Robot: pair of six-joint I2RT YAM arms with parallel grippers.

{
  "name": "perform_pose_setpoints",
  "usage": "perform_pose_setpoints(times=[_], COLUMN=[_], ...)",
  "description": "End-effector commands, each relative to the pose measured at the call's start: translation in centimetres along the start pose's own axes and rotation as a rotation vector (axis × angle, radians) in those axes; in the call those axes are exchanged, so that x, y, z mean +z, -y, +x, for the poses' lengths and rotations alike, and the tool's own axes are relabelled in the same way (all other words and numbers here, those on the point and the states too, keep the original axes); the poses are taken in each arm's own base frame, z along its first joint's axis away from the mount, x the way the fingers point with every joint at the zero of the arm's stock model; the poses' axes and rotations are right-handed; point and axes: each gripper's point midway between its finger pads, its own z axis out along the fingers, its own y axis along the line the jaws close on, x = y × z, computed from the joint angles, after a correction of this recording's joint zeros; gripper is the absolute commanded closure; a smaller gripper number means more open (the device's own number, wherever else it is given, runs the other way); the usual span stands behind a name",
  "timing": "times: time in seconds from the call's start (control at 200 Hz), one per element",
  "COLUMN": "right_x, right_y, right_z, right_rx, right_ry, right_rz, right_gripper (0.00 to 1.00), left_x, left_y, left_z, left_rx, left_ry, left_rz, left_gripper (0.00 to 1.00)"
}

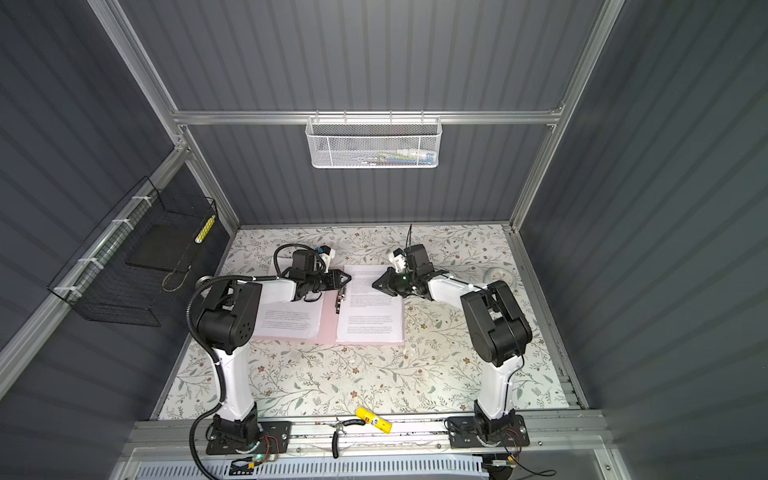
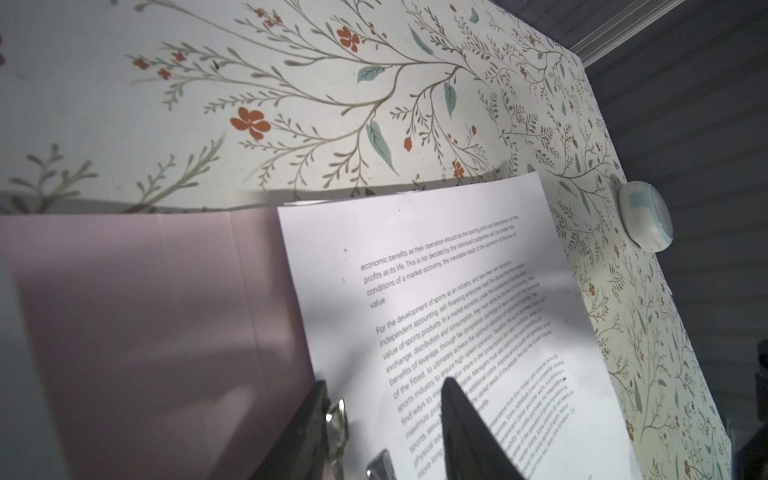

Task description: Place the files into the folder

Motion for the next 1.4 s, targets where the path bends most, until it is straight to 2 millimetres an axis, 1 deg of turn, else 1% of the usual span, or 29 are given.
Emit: perform_pose_setpoints(times=[0.0,0.165,0.44,0.711,0.836,1.086,1.186,1.236,1.286,1.321,1.391], right_x=[0.0,0.0,0.0,-0.1,-0.2,-0.8,-0.8,-0.7,-0.3,0.1,1.1], right_y=[-0.9,-0.9,-1.0,-1.0,-1.1,-1.1,-0.9,-0.8,-0.7,-0.7,-1.0], right_z=[-0.2,-0.2,-0.3,-0.1,0.0,0.4,0.4,0.3,0.4,0.6,1.1], right_rx=[-0.015,-0.014,-0.015,-0.014,-0.017,-0.024,-0.015,-0.001,0.019,0.03,0.043], right_ry=[0.001,0.0,0.001,0.002,0.003,0.011,0.017,0.024,0.028,0.021,-0.001], right_rz=[-0.021,-0.022,-0.025,-0.024,-0.027,-0.012,0.012,0.032,0.055,0.07,0.082], right_gripper=[0.88,0.88,0.88,0.88,0.88,0.87,0.87,0.87,0.83,0.81,0.79], left_x=[-0.3,-0.7,-1.7,-3.2,-3.7,-5.3,-6.1,-6.6,-7.2,-7.6,-8.6], left_y=[0.4,1.5,2.5,3.6,3.9,4.2,4.5,4.7,4.8,4.9,4.9], left_z=[-0.2,-0.5,-0.3,-0.5,-0.1,1.7,1.8,1.6,1.4,1.3,1.2], left_rx=[-0.008,-0.006,0.003,0.016,0.012,-0.004,0.001,0.001,-0.005,-0.009,-0.018], left_ry=[0.004,0.011,0.024,0.047,0.043,0.039,0.049,0.063,0.084,0.094,0.113], left_rz=[0.033,0.076,0.109,0.123,0.128,0.126,0.117,0.109,0.099,0.091,0.062], left_gripper=[0.56,0.57,0.58,0.58,0.58,0.59,0.58,0.58,0.57,0.57,0.57])
